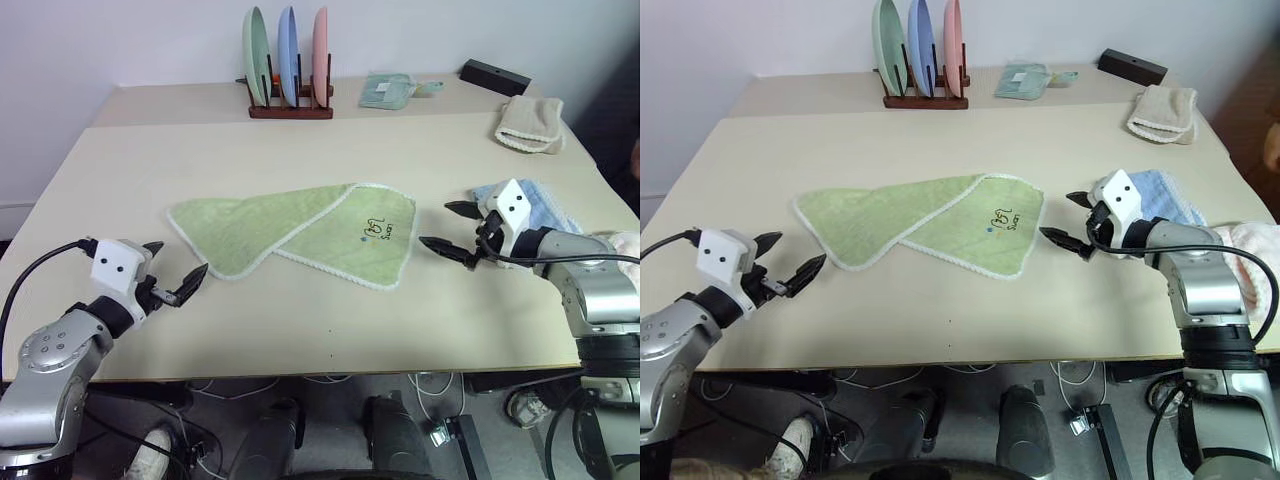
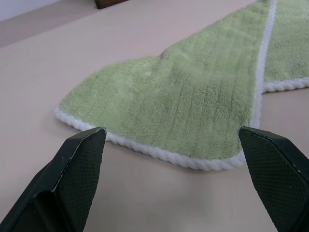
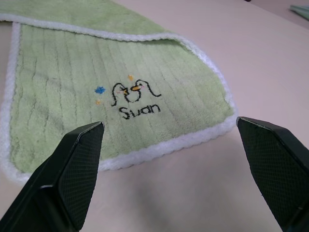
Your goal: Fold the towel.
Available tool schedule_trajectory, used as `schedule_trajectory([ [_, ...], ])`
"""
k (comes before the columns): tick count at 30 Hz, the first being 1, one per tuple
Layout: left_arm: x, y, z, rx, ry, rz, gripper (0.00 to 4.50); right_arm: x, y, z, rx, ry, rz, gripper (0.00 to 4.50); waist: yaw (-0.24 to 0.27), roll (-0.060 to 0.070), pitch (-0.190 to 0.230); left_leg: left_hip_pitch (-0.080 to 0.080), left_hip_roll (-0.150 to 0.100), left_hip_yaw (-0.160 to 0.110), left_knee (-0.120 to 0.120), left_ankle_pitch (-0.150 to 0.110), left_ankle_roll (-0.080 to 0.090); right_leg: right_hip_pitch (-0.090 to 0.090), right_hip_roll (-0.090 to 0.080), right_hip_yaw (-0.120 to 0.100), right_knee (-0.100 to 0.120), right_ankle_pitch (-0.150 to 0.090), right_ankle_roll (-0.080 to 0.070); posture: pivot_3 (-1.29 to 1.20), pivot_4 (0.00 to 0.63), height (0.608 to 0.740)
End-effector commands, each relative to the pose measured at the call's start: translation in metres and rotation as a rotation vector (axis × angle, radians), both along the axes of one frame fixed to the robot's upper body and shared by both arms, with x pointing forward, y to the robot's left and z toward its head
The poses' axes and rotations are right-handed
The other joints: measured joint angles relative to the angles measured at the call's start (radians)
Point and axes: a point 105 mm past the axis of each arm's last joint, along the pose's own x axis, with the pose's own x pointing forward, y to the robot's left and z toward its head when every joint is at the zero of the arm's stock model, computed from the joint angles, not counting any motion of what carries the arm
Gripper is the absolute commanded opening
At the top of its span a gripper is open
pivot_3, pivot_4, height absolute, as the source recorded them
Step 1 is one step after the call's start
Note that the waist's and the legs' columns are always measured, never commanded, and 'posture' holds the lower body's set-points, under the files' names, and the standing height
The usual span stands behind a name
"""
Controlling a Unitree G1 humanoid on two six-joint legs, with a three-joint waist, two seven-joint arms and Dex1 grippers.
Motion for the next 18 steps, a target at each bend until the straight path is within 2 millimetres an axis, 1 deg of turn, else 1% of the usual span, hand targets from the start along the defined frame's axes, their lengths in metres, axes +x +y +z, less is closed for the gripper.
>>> schedule_trajectory([
  [1, 0.001, -0.002, 0.007, 0.018, -0.03, -0.009, 4.48, 0.001, 0.004, 0.01, -0.002, -0.051, 0.014, 4.5, 0.0, 0.0, 0.0, 0.0, 0.0, 0.0, 0.0, 0.0, 0.0, 0.0, 0.0, 0.0, 0.0, 0.0, 0.0, 0.0, 0.15, 0.738],
  [6, 0.0, -0.005, 0.008, 0.016, -0.032, -0.018, 4.48, 0.002, 0.009, 0.012, 0.011, -0.063, 0.025, 4.5, 0.0, 0.0, 0.0, 0.0, 0.0, 0.0, 0.0, 0.0, 0.0, 0.0, 0.0, 0.0, 0.0, 0.0, 0.0, 0.0, 0.15, 0.738],
  [8, -0.001, -0.01, 0.007, 0.015, -0.021, -0.041, 4.48, 0.002, 0.015, 0.009, 0.017, -0.061, 0.036, 4.5, 0.0, 0.0, 0.0, 0.0, 0.0, 0.0, 0.0, 0.0, 0.0, 0.0, 0.0, 0.0, 0.0, 0.0, 0.0, 0.0, 0.15, 0.738],
  [11, -0.006, -0.035, 0.003, 0.07, 0.005, -0.172, 4.48, -0.001, 0.025, 0.003, 0.043, -0.031, 0.067, 4.5, 0.0, 0.0, 0.0, 0.0, 0.0, 0.0, 0.0, 0.0, 0.0, 0.0, 0.0, 0.0, 0.0, 0.0, 0.0, 0.0, 0.15, 0.738],
  [12, -0.006, -0.043, 0.0, 0.122, 0.014, -0.203, 4.48, -0.003, 0.029, 0.001, 0.062, -0.015, 0.083, 4.5, 0.0, 0.0, 0.0, 0.0, 0.0, 0.0, 0.0, 0.0, 0.0, 0.0, 0.0, 0.001, 0.0, 0.0, 0.0, 0.0, 0.15, 0.738],
  [15, -0.009, -0.059, -0.012, 0.197, 0.067, -0.278, 4.48, -0.008, 0.039, -0.001, 0.099, 0.017, 0.106, 4.5, 0.001, 0.0, 0.0, 0.0, 0.0, 0.001, 0.0, 0.0, 0.0, -0.001, 0.0, 0.002, 0.0, 0.0, 0.0, 0.0, 0.15, 0.738],
  [17, -0.008, -0.064, -0.02, 0.274, 0.08, -0.303, 4.48, -0.009, 0.045, -0.003, 0.106, 0.018, 0.11, 4.5, 0.001, 0.0, 0.0, 0.0, 0.0, 0.001, 0.0, 0.0, 0.0, -0.001, 0.0, 0.002, 0.0, 0.0, 0.0, 0.0, 0.15, 0.738],
  [18, -0.004, -0.061, -0.022, 0.305, 0.076, -0.28, 4.48, -0.009, 0.049, -0.005, 0.106, 0.016, 0.111, 4.5, 0.0, 0.0, 0.0, 0.0, 0.0, 0.002, 0.0, 0.0, 0.0, -0.001, 0.0, 0.003, 0.0, 0.0, 0.0, 0.0, 0.15, 0.738],
])
